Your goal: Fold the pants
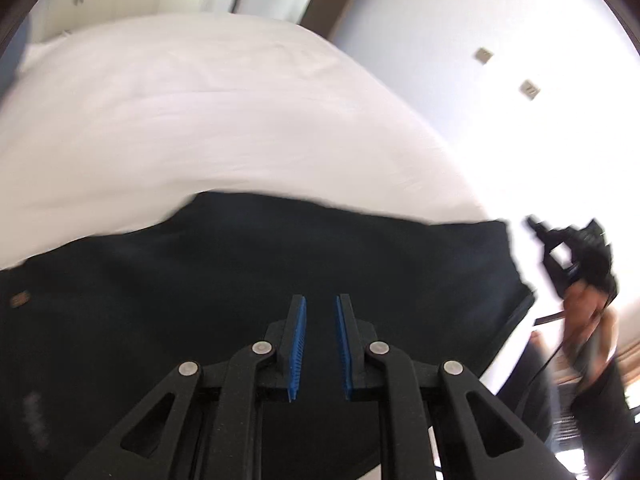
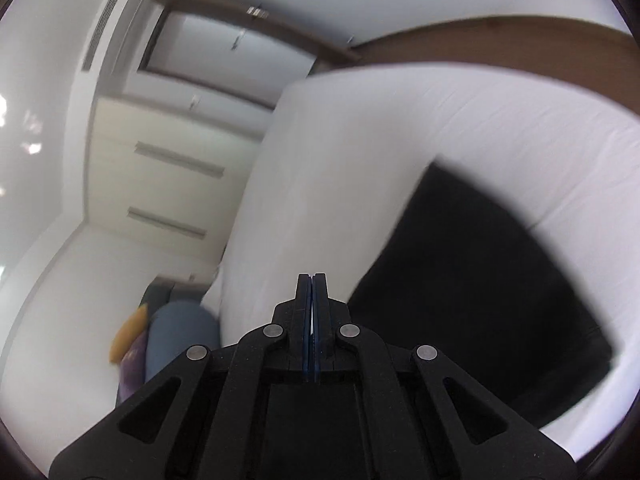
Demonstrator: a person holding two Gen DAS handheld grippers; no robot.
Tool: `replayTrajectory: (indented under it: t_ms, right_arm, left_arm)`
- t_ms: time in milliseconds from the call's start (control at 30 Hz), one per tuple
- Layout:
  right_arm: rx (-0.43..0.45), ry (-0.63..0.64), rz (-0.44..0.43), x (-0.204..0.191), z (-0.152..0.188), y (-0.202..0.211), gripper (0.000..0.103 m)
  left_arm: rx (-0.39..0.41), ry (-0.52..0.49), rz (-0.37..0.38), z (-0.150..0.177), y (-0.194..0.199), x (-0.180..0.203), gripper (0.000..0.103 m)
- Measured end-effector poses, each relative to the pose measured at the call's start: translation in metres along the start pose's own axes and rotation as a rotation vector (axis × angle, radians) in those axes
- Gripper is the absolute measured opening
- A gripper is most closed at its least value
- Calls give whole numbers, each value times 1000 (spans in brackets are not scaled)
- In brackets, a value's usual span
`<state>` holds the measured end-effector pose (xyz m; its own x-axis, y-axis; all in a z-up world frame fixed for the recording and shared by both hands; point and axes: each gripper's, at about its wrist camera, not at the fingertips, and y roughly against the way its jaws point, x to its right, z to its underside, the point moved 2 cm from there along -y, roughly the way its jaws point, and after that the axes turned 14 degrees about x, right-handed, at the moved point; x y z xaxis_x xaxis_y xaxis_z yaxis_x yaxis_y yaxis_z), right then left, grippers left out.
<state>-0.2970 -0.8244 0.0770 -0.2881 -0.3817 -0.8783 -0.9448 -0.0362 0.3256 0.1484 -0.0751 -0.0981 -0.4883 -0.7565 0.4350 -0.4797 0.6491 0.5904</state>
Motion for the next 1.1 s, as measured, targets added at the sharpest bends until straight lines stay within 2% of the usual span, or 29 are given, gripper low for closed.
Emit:
replayTrajectory:
  t_ms: [33, 100, 133, 200, 267, 300, 333, 367, 467, 567, 667, 767, 800, 833, 900, 967, 1033, 1067, 1100]
  right_arm:
    - [-67, 10, -40, -11, 21, -23, 0]
    - [-180, -4, -66, -18, 58, -67, 0]
    - [-234, -12, -64, -17, 74, -89, 0]
    - [-320, -29, -32, -4, 98, -126, 0]
    - [-351, -35, 74, 24, 106, -155, 0]
    - [-328, -55, 104, 41, 99, -162, 0]
    - [-287, -109, 80, 54, 90, -162, 0]
    - [-242, -136, 76, 62, 67, -163, 0]
    - [-113, -82, 140, 73, 23, -150, 0]
    - [10, -87, 185, 92, -18, -133, 0]
    - [93, -31, 258, 88, -45, -120, 0]
    - [181, -62, 325, 86, -58, -98, 0]
    - [186, -67, 317, 82, -56, -95, 0]
    - [168, -57, 280, 72, -48, -95, 0]
    - [64, -25, 161, 41, -11, -115, 0]
    - [-99, 2, 24, 4, 50, -147, 0]
    - [-281, 20, -83, -25, 117, -186, 0]
    - [-370, 30, -113, -37, 155, -206, 0]
    - [-448, 57, -123, -47, 190, -224, 0]
  left_arm:
    - [-5, 25, 71, -6, -23, 9, 15]
    - [-44, 33, 145, -8, -60, 21, 15]
    - [-70, 31, 156, -6, -76, 24, 15]
    - [-139, -2, 132, 1, -111, 26, 15]
    - [-164, -24, 88, 6, -128, 16, 4]
    - [-166, 6, 101, 6, -132, 6, 5]
    - [-165, 54, 130, 4, -132, -5, 5]
    - [-152, 65, 134, 2, -130, -13, 5]
    - [-110, 80, 128, -6, -122, -39, 5]
    - [-52, 127, 38, -16, -106, -82, 5]
    - [-6, 167, -70, -26, -79, -130, 5]
    - [51, 173, -214, -27, -31, -172, 2]
    - [70, 183, -261, -26, -14, -182, 0]
    - [99, 217, -279, -22, 7, -192, 0]
    - [152, 266, -243, -12, 30, -182, 0]
    - [177, 251, -172, 5, 46, -156, 0]
    - [169, 235, -109, 25, 39, -112, 4]
    - [157, 232, -80, 36, 35, -94, 9]
    - [133, 216, -65, 49, 26, -79, 10]
